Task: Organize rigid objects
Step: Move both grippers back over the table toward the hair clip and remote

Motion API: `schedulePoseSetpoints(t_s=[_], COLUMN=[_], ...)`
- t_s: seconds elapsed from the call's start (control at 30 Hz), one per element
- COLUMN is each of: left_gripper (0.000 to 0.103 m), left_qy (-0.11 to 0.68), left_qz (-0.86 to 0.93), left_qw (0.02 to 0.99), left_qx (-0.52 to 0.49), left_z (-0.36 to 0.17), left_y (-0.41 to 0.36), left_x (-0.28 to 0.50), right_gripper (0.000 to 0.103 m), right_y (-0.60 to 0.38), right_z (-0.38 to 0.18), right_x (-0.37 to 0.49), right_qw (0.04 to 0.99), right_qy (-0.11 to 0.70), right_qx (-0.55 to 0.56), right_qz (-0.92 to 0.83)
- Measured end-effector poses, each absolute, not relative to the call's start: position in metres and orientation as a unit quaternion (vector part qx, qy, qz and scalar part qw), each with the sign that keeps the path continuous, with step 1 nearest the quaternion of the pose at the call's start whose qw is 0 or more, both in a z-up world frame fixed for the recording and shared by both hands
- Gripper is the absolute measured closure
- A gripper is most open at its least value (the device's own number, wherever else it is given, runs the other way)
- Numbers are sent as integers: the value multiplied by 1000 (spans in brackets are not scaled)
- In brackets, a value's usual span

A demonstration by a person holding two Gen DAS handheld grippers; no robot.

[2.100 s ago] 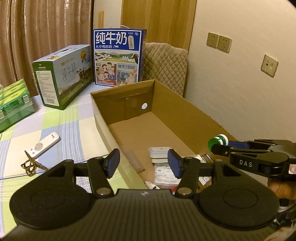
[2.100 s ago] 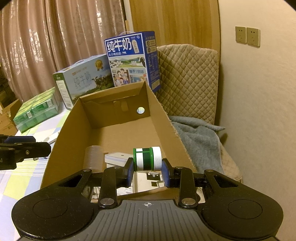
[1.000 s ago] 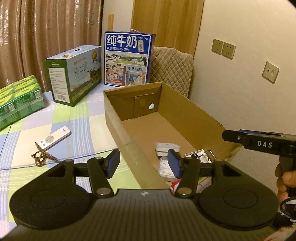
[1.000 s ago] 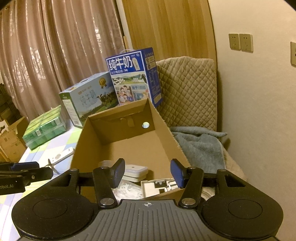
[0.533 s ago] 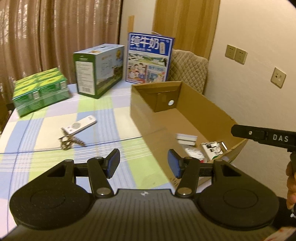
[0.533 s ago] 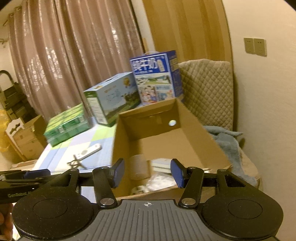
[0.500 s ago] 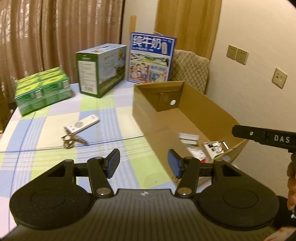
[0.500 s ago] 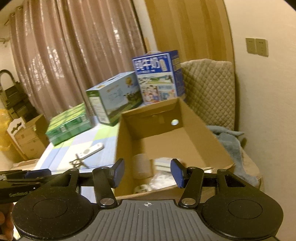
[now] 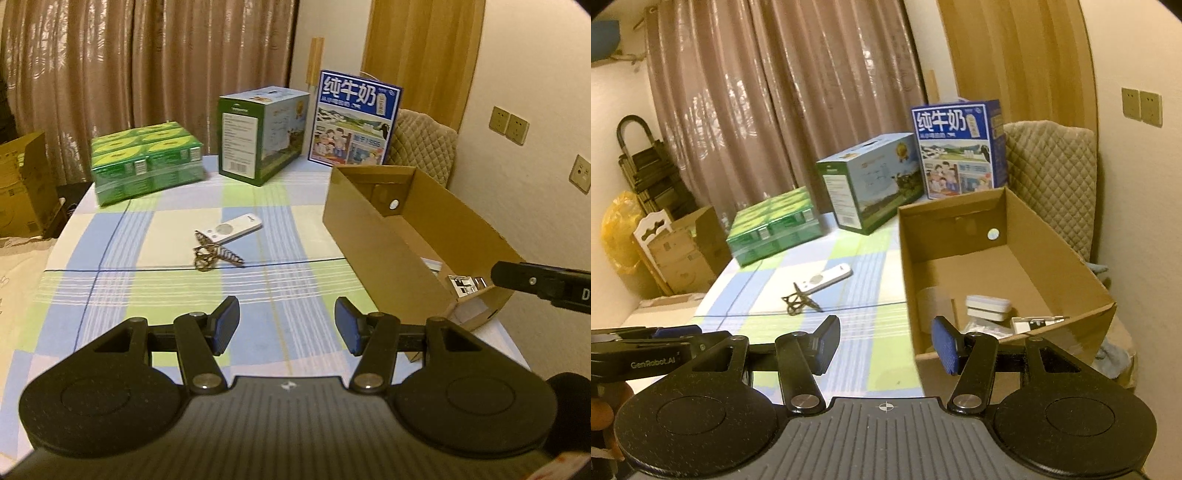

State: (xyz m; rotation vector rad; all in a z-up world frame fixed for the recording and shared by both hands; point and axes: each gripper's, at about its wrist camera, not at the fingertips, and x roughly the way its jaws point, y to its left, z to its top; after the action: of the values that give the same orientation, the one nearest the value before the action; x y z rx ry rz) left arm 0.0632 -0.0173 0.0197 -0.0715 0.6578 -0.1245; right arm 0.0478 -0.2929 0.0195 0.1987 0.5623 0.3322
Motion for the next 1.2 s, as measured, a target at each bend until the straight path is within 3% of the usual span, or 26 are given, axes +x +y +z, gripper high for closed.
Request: schedulePoseSetpoints(t_s=[0.6, 1.2], left_gripper=[43, 41], left_qy=[320, 343], left_qz=[-1, -26], left_qw=[946, 939], left_qx=[-58, -1], left_z=[15, -67], left_y=[53, 82], left_x=[66, 190], right_gripper=[51, 51], right_y=[-223, -149], right_z=[20, -60], right_x=[62, 191], right_qw=[936, 915], right_qy=[271, 312], right_qx=[68, 31], right_qz=[214, 253])
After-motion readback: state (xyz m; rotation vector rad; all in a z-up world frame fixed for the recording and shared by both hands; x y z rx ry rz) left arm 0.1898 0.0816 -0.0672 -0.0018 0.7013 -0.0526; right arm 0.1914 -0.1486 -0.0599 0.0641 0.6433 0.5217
